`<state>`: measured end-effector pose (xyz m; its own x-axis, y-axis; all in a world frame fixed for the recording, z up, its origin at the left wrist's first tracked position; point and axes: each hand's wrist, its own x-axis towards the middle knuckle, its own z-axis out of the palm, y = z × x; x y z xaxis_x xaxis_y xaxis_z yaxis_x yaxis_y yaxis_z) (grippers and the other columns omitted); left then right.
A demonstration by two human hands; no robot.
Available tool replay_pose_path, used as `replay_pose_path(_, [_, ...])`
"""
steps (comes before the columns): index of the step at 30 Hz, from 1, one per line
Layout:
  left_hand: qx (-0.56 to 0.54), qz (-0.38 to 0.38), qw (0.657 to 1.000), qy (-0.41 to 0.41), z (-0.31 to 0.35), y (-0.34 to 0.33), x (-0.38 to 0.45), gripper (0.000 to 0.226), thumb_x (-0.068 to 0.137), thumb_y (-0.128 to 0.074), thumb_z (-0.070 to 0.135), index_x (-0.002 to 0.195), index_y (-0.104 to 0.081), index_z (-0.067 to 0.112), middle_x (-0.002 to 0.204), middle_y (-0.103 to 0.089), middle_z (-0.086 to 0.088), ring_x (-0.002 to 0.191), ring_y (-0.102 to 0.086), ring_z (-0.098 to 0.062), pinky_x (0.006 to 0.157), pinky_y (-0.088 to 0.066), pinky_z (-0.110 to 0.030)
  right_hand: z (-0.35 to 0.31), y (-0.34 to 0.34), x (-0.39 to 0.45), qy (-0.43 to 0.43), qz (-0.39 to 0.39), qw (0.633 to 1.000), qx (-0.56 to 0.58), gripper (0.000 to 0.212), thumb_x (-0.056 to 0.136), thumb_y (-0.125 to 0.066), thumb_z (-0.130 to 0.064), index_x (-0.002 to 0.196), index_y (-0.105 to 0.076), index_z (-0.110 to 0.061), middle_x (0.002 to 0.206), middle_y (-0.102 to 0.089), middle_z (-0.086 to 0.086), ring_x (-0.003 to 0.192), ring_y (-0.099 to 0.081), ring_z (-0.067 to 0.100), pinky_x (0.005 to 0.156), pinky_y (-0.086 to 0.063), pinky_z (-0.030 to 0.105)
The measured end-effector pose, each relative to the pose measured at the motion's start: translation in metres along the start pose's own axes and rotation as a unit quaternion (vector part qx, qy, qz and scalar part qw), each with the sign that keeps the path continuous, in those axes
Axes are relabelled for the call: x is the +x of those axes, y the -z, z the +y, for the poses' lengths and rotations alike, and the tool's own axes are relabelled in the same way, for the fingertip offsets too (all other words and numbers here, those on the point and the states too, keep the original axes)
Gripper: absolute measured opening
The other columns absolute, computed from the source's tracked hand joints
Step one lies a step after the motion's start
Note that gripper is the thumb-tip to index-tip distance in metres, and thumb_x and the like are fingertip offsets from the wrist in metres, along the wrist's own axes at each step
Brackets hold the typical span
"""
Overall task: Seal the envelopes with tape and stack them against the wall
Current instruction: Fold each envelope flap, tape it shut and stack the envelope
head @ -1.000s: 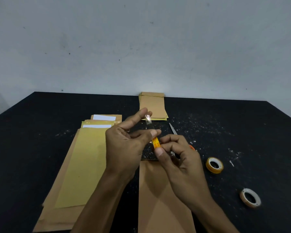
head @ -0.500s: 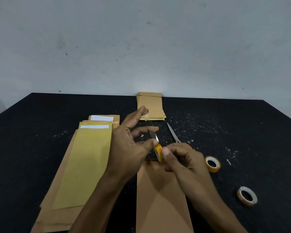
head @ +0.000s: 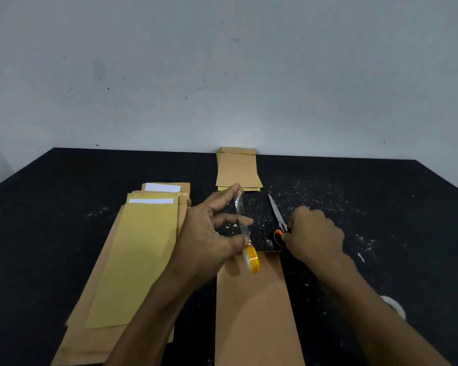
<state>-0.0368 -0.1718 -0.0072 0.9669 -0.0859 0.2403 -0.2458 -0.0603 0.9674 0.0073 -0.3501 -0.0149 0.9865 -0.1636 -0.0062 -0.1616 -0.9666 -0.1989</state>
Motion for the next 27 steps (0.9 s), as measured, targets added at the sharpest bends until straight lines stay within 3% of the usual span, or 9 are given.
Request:
replay_pose_path(4, [-0.008, -0.003, 1.000, 0.012, 0.000, 0.001, 0.002, 0.087, 0.074, -0.069, -0.024, 0.147, -0.043, 0.015, 0.144, -0.050, 0.013, 0.100, -0.070, -0.008, 0.069, -0.061, -0.050, -0.006, 0.003, 0.008, 0.006, -0.032, 0.999, -0.027, 0.047, 0.086, -0.072, -0.048, 0.113, -0.050, -0.016, 0.117, -0.056, 0.007, 0.108, -0.059, 0.029, 0.078, -0.042, 0.037])
replay_pose_path(7, [-0.014, -0.004, 1.000, 0.013, 0.001, 0.003, 0.002, 0.086, 0.074, -0.068, -0.025, 0.147, -0.044, 0.015, 0.142, -0.052, 0.014, 0.100, -0.070, -0.010, 0.069, -0.062, -0.050, -0.007, 0.008, 0.014, -0.003, -0.070, 0.997, -0.033, 0.036, 0.091, -0.067, -0.037, 0.113, -0.048, -0.016, 0.121, -0.054, 0.009, 0.114, -0.055, 0.032, 0.079, -0.037, 0.037])
replay_pose_path(9, [-0.009, -0.004, 1.000, 0.009, 0.002, 0.007, 0.001, 0.086, 0.074, -0.069, -0.024, 0.147, -0.044, 0.016, 0.142, -0.052, 0.014, 0.102, -0.070, -0.012, 0.070, -0.062, -0.048, -0.003, 0.010, 0.020, -0.015, -0.104, 0.994, 0.011, 0.025, 0.094, -0.061, -0.032, 0.104, -0.048, -0.013, 0.112, -0.056, 0.011, 0.105, -0.057, 0.032, 0.076, -0.044, 0.037])
replay_pose_path(12, [-0.006, 0.003, 1.000, 0.000, 0.005, 0.017, 0.001, 0.086, 0.074, -0.069, -0.024, 0.146, -0.045, 0.016, 0.141, -0.053, 0.013, 0.101, -0.070, -0.011, 0.069, -0.063, -0.041, 0.008, 0.011, 0.023, -0.012, -0.148, 0.961, 0.233, 0.013, 0.092, -0.061, -0.008, 0.104, -0.066, -0.007, 0.099, -0.067, 0.017, 0.080, -0.068, 0.031, 0.054, -0.057, 0.032])
replay_pose_path(15, [-0.006, 0.010, 1.000, -0.009, 0.006, 0.029, 0.002, 0.087, 0.073, -0.071, -0.023, 0.146, -0.045, 0.015, 0.138, -0.056, 0.014, 0.101, -0.071, -0.012, 0.070, -0.062, -0.034, 0.009, 0.018, 0.007, 0.036, -0.171, 0.857, 0.485, 0.033, 0.085, -0.066, 0.015, 0.115, -0.065, -0.001, 0.097, -0.073, 0.021, 0.078, -0.073, 0.028, 0.047, -0.056, 0.026])
replay_pose_path(17, [-0.007, 0.016, 1.000, -0.013, 0.007, 0.036, 0.004, 0.087, 0.073, -0.071, -0.022, 0.147, -0.045, 0.014, 0.138, -0.057, 0.013, 0.102, -0.071, -0.014, 0.070, -0.061, -0.033, 0.006, 0.021, -0.006, 0.092, -0.183, 0.793, 0.574, 0.037, 0.078, -0.076, 0.004, 0.113, -0.067, -0.002, 0.090, -0.076, 0.019, 0.072, -0.073, 0.022, 0.043, -0.051, 0.023])
replay_pose_path(18, [-0.009, 0.020, 1.000, -0.014, 0.009, 0.040, 0.005, 0.086, 0.073, -0.071, -0.022, 0.146, -0.045, 0.015, 0.138, -0.058, 0.013, 0.102, -0.071, -0.015, 0.069, -0.061, -0.032, 0.004, 0.023, -0.012, 0.117, -0.185, 0.778, 0.589, 0.040, 0.072, -0.079, -0.007, 0.111, -0.069, -0.004, 0.087, -0.076, 0.017, 0.069, -0.072, 0.019, 0.040, -0.047, 0.021])
replay_pose_path(24, [0.001, 0.052, 0.998, -0.031, 0.021, 0.066, 0.011, 0.085, 0.070, -0.071, -0.025, 0.139, -0.050, 0.022, 0.140, -0.057, 0.007, 0.101, -0.072, -0.019, 0.072, -0.062, -0.036, 0.007, 0.017, -0.016, 0.188, -0.223, 0.779, 0.555, 0.043, 0.062, -0.089, -0.036, 0.095, -0.080, -0.009, 0.072, -0.071, 0.014, 0.055, -0.061, 0.016, 0.036, -0.028, 0.016])
replay_pose_path(27, [0.040, 0.030, 0.998, -0.033, 0.028, 0.078, 0.011, 0.086, 0.071, -0.071, -0.024, 0.141, -0.048, 0.023, 0.139, -0.057, 0.010, 0.102, -0.071, -0.016, 0.076, -0.062, -0.036, 0.014, 0.014, -0.016, 0.222, -0.260, 0.772, 0.537, 0.038, 0.061, -0.087, -0.025, 0.095, -0.081, -0.008, 0.068, -0.070, 0.013, 0.052, -0.061, 0.017, 0.047, -0.044, 0.022])
